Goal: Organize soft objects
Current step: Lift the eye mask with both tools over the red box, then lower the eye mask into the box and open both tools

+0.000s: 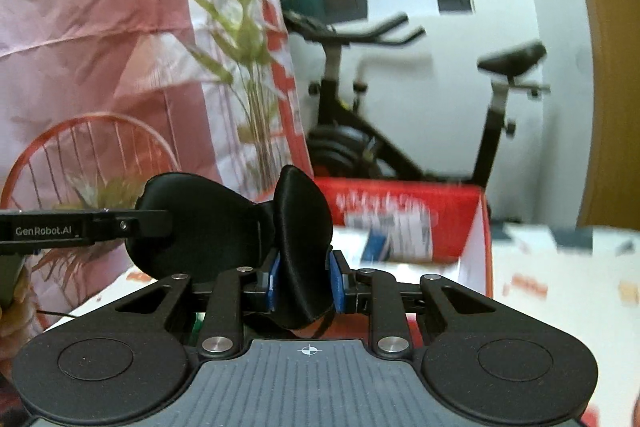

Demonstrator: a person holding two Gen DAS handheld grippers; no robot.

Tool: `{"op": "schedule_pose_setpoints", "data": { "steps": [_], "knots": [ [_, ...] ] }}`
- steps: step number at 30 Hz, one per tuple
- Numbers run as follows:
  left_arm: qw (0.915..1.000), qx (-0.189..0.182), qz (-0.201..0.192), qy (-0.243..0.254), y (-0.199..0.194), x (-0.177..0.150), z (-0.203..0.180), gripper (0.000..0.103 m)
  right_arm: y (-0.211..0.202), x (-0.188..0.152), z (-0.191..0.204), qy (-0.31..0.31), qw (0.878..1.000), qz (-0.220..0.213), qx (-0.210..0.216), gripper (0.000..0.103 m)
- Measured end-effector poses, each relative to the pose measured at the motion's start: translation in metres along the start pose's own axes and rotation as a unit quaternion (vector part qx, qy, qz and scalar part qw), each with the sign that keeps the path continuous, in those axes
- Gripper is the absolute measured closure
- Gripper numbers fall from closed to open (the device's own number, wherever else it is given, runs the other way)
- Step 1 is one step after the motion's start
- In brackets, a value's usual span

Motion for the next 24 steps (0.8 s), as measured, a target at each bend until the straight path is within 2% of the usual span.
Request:
{"op": "schedule_pose_setpoints", "data": {
  "steps": [4,9,12,14,18,24],
  "knots": [
    [0.9991,0.014,-0.021,0.033,0.019,0.028,0.0,0.09,0.021,0.034,-0.001,-0.045,0.999,-0.023,-0.018,0.08],
    [0.9976,0.04,-0.015,0.055,0.054,0.042,0.007,0.09,0.06,0.051,-0.01,-0.062,0.997,-0.02,-0.038,0.08],
    [0.9978,0.044,0.021,0.046,0.077,0.036,0.016,0.09,0.085,0.041,-0.014,-0.065,0.997,0.013,-0.045,0.08],
    [0.9969,0.042,0.059,0.031,0.094,0.025,0.025,0.09,0.1,0.027,-0.017,-0.063,0.996,0.046,-0.047,0.08],
    [0.9912,0.035,0.127,-0.011,0.117,0.001,0.042,0.09,0.12,0.003,-0.028,-0.03,0.992,0.113,-0.043,0.08],
    [0.9835,0.048,0.174,-0.011,0.127,-0.015,0.051,0.089,0.136,-0.011,-0.048,0.042,0.984,0.167,-0.053,0.08]
  ]
}}
Point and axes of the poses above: each gripper's, at about its wrist camera, not at the fingertips, and y roughly the way its jaws point, z to its left, x to its top, the point moved 4 cm from there along y, roughly the way its jaws point, and after that the axes turned 6 degrees about -x, right-handed, at the moved point
